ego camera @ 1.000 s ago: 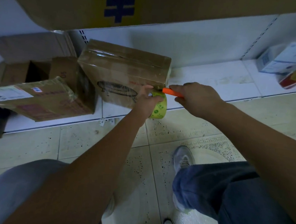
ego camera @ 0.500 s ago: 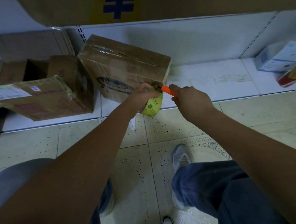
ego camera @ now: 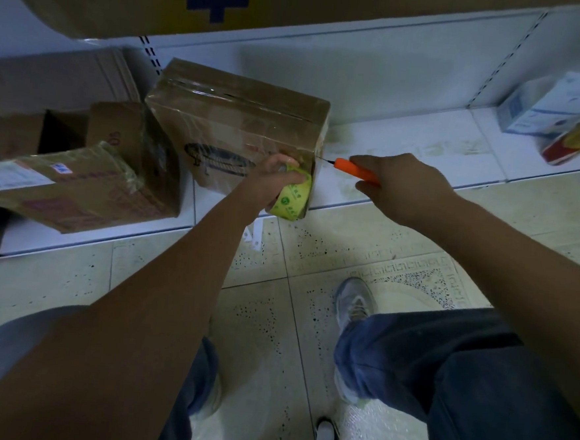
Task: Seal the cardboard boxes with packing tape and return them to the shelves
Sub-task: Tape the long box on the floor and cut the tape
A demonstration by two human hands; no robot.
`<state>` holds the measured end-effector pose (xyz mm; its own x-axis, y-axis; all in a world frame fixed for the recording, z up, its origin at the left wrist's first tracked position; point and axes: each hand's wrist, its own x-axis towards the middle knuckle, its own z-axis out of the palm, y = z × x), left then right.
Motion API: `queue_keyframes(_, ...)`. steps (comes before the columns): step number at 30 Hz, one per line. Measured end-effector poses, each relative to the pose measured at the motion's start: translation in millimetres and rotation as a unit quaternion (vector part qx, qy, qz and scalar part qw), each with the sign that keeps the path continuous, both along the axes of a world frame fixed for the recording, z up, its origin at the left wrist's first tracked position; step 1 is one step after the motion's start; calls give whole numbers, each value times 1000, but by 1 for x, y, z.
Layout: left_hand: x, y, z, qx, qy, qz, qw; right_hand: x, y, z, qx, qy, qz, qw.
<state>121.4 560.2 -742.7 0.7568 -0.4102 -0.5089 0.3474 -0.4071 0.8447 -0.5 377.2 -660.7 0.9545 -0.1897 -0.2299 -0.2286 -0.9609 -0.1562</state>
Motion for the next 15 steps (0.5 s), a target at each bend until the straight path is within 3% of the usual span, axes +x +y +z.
queue_keyframes(7,2,2,-1,-4,3,27,1000,1,15,8,-5,-49,43,998)
queue_keyframes(15,-3,3,3,13,10,15,1000,32,40,-26,-44,-20,29,998)
